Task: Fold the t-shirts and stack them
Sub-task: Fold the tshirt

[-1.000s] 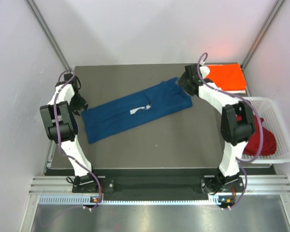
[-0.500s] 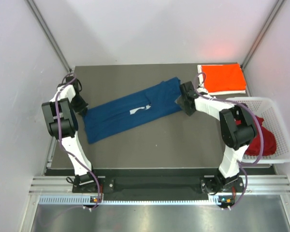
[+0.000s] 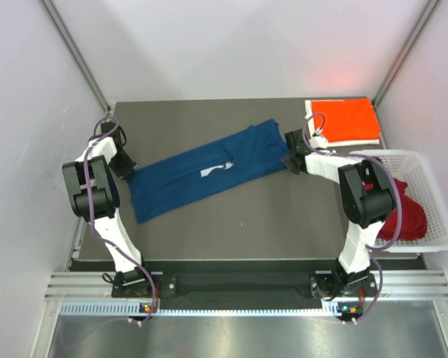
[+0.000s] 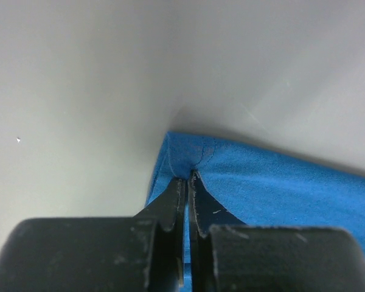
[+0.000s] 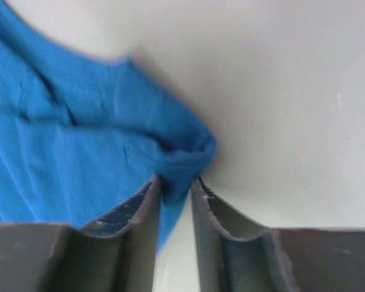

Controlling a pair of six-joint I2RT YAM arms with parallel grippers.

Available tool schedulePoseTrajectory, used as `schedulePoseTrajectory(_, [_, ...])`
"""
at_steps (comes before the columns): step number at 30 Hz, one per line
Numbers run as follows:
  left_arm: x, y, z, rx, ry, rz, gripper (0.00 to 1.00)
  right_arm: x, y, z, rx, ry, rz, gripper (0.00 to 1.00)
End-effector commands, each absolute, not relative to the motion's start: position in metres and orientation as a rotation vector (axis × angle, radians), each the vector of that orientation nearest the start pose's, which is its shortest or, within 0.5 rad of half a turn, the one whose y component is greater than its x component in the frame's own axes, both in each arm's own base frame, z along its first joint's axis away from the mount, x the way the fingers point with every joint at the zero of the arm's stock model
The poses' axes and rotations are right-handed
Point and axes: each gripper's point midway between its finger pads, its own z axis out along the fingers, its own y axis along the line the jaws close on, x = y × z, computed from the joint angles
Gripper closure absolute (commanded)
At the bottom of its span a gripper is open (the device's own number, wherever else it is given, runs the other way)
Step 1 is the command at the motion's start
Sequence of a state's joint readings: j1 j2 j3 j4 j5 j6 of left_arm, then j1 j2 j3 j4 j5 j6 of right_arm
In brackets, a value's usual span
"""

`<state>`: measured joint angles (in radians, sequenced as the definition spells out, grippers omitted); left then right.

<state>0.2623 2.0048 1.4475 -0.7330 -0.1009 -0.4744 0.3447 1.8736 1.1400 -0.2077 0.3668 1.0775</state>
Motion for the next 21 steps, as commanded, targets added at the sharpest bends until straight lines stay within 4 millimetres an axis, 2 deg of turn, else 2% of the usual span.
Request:
schedulePoseTrajectory(1, [0.346, 0.093, 0.006, -1.111, 2.785, 0.114, 1.00, 0.469, 0.113, 0.037, 1.003, 2.131, 0.222, 0.78])
schedulePoseTrajectory(2, [0.344, 0.090, 0.006, -1.118, 2.787, 0.101, 1.00, 0.473, 0.110, 0.035, 1.003, 2.133, 0.233, 0.82])
schedulePoseTrajectory(3, [0.338, 0.081, 0.005, -1.134, 2.795, 0.044, 1.00, 0.480, 0.109, 0.038, 0.983, 2.128, 0.243, 0.92])
schedulePoseTrajectory(5, [0.339, 0.065, 0.005, -1.151, 2.771, -0.082, 1.00, 0.492, 0.107, 0.039, 0.960, 2.121, 0.269, 1.00])
schedulePoseTrajectory(6, [0.330, 0.054, 0.001, -1.159, 2.794, -0.141, 1.00, 0.497, 0.106, 0.039, 0.927, 2.128, 0.268, 1.00])
schedulePoseTrajectory(7, [0.327, 0.052, 0.003, -1.194, 2.781, -0.148, 1.00, 0.507, 0.106, 0.047, 0.909, 2.105, 0.283, 1.00])
schedulePoseTrajectory(8, [0.325, 0.048, 0.003, -1.204, 2.780, -0.172, 1.00, 0.510, 0.106, 0.042, 0.888, 2.125, 0.287, 1.00])
schedulePoseTrajectory(10, [0.314, 0.027, 0.003, -1.247, 2.780, -0.318, 1.00, 0.527, 0.105, 0.054, 0.834, 2.093, 0.302, 1.00])
schedulePoseTrajectory(14, [0.298, 0.014, 0.011, -1.319, 2.739, -0.387, 0.95, 0.553, 0.106, 0.056, 0.729, 2.086, 0.346, 1.00])
schedulePoseTrajectory(15, [0.293, 0.008, 0.016, -1.326, 2.717, -0.419, 0.93, 0.564, 0.106, 0.066, 0.684, 2.072, 0.354, 1.00])
schedulePoseTrajectory(17, [0.292, -0.009, 0.026, -1.356, 2.680, -0.546, 0.82, 0.573, 0.103, 0.056, 0.663, 2.091, 0.361, 1.00])
schedulePoseTrajectory(18, [0.287, -0.016, 0.031, -1.369, 2.652, -0.586, 0.77, 0.584, 0.105, 0.065, 0.648, 2.067, 0.387, 1.00])
schedulePoseTrajectory(19, [0.285, -0.027, 0.037, -1.368, 2.649, -0.669, 0.74, 0.588, 0.106, 0.055, 0.640, 2.091, 0.424, 1.00])
schedulePoseTrajectory(20, [0.281, -0.029, 0.038, -1.374, 2.651, -0.683, 0.70, 0.592, 0.105, 0.054, 0.637, 2.093, 0.441, 1.00])
schedulePoseTrajectory(21, [0.280, -0.030, 0.043, -1.362, 2.639, -0.684, 0.67, 0.602, 0.107, 0.063, 0.638, 2.079, 0.465, 1.00])
